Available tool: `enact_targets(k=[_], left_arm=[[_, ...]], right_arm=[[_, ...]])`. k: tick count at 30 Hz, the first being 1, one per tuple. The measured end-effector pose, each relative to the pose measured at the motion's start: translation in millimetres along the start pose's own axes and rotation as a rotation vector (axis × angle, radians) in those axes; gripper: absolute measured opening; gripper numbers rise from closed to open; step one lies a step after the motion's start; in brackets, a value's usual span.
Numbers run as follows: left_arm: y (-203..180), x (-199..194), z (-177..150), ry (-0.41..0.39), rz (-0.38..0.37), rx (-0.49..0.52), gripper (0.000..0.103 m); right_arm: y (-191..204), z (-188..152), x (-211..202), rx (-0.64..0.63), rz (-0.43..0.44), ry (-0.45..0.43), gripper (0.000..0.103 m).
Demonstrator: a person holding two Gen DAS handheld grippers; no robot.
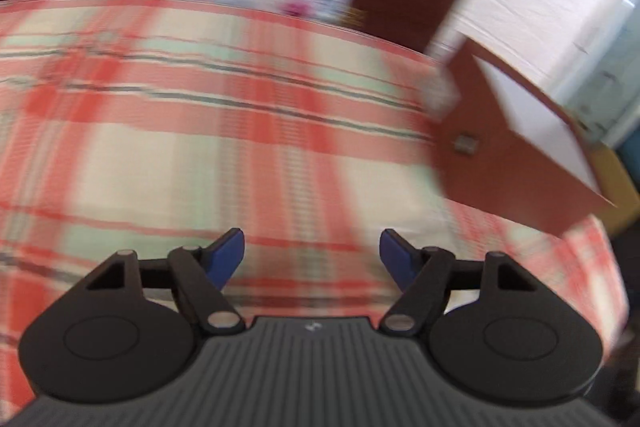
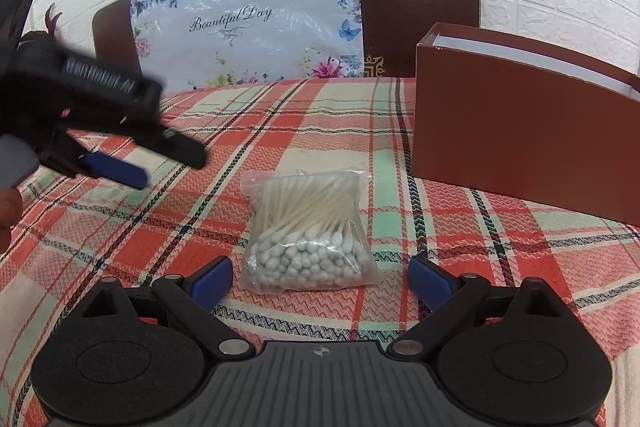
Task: Organize objects
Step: 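Carry the cotton swab bag with the right gripper into the brown box, release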
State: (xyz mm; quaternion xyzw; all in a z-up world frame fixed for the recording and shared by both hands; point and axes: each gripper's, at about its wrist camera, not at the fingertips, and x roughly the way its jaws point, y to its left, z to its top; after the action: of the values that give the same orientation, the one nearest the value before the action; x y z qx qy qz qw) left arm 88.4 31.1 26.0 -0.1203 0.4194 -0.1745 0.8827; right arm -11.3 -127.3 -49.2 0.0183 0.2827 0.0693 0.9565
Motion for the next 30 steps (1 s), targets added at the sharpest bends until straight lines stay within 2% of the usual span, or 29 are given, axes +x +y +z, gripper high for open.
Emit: enact_targets(k=[2, 3, 4, 5, 7, 8, 9, 12, 13, 14, 15, 19, 23, 28, 30], left_arm=[[-18, 9, -1, 0.055, -0.088, 0.007, 0.081], [-24, 15, -3, 0.076, -0.114, 0.000, 0.092], [-28, 22, -5, 0.091, -0.114, -0.008, 0.096], [-32, 31, -7, 0.107, -0.105, -0.011, 0.096], [-36, 48, -12, 0.136, -0.079, -0.002, 0.092], [-41, 47, -14, 0.108, -0.062, 0.026, 0.083], [-48, 47, -14, 0.108, -0.056, 0.064, 0.062], [-54, 42, -5, 0.123, -0.104, 0.048, 0.053], [-59, 34, 1, 0.101, -0.124, 0.056, 0.053], [-69, 26, 8, 0.073, -0.142, 0.082, 0.053], [-81, 17, 14, 0.046, -0.157, 0.113, 0.052], [-138, 7, 46, -0.029, -0.220, 0.234, 0.049], [-197, 30, 71, -0.039, -0.285, 0.327, 0.046], [-252, 72, 83, -0.022, -0.311, 0.398, 0.046], [-268, 85, 87, -0.023, -0.300, 0.423, 0.048]], right_arm=[[-3, 0, 0, 0.004, 0.005, -0.001, 0.093], [-3, 1, 1, -0.001, 0.004, 0.001, 0.092], [-2, 1, 2, -0.011, 0.003, 0.003, 0.086], [0, 1, 3, -0.025, 0.002, 0.004, 0.082], [7, 1, 3, -0.072, 0.008, -0.002, 0.055], [10, 1, 2, -0.095, 0.019, -0.009, 0.047], [13, 0, 1, -0.109, 0.016, -0.018, 0.044], [9, 2, -12, -0.092, -0.019, -0.101, 0.042], [9, 2, -12, -0.092, -0.019, -0.101, 0.043], [7, 7, -27, -0.115, -0.071, -0.207, 0.043], [4, 11, -33, -0.122, -0.102, -0.256, 0.043], [-30, 36, -47, -0.090, -0.198, -0.376, 0.043], [-79, 56, -50, -0.043, -0.289, -0.416, 0.043], [-135, 67, -44, 0.006, -0.357, -0.406, 0.043], [-152, 71, -34, 0.006, -0.378, -0.392, 0.045]])
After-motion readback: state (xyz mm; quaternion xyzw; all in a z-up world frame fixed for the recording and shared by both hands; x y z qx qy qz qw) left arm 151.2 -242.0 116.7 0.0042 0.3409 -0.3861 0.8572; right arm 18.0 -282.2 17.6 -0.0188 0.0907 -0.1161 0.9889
